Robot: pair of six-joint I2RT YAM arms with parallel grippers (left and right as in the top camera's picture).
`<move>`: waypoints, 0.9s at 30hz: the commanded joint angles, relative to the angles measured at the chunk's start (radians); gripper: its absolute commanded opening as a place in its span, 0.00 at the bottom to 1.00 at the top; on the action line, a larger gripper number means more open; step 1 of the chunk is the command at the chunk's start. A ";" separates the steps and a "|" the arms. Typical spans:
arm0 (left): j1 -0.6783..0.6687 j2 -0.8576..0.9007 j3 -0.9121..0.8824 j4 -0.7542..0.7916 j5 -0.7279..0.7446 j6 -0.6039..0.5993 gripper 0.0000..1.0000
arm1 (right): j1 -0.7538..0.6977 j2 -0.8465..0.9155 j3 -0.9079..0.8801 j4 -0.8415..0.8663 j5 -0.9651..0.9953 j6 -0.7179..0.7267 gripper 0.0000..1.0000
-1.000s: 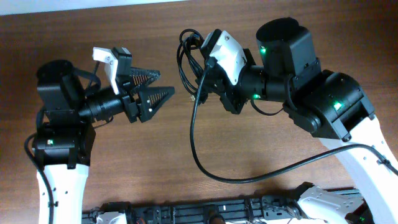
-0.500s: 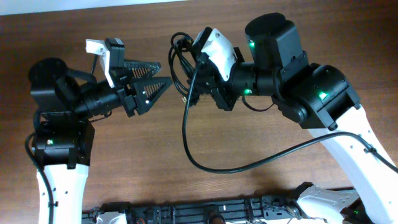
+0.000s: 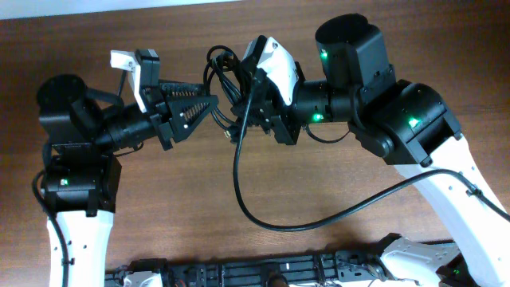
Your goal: Untangle cables
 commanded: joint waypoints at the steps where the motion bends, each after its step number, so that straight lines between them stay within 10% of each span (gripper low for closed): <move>1: -0.005 0.000 0.014 0.002 0.010 0.001 0.28 | -0.001 -0.006 0.021 0.014 -0.043 0.008 0.04; 5: -0.005 -0.001 0.014 0.002 0.010 0.001 0.00 | -0.001 -0.006 0.021 0.014 -0.040 0.008 0.04; 27: 0.051 -0.003 0.014 0.002 0.037 -0.008 0.00 | -0.020 -0.006 0.021 -0.110 0.435 0.037 0.04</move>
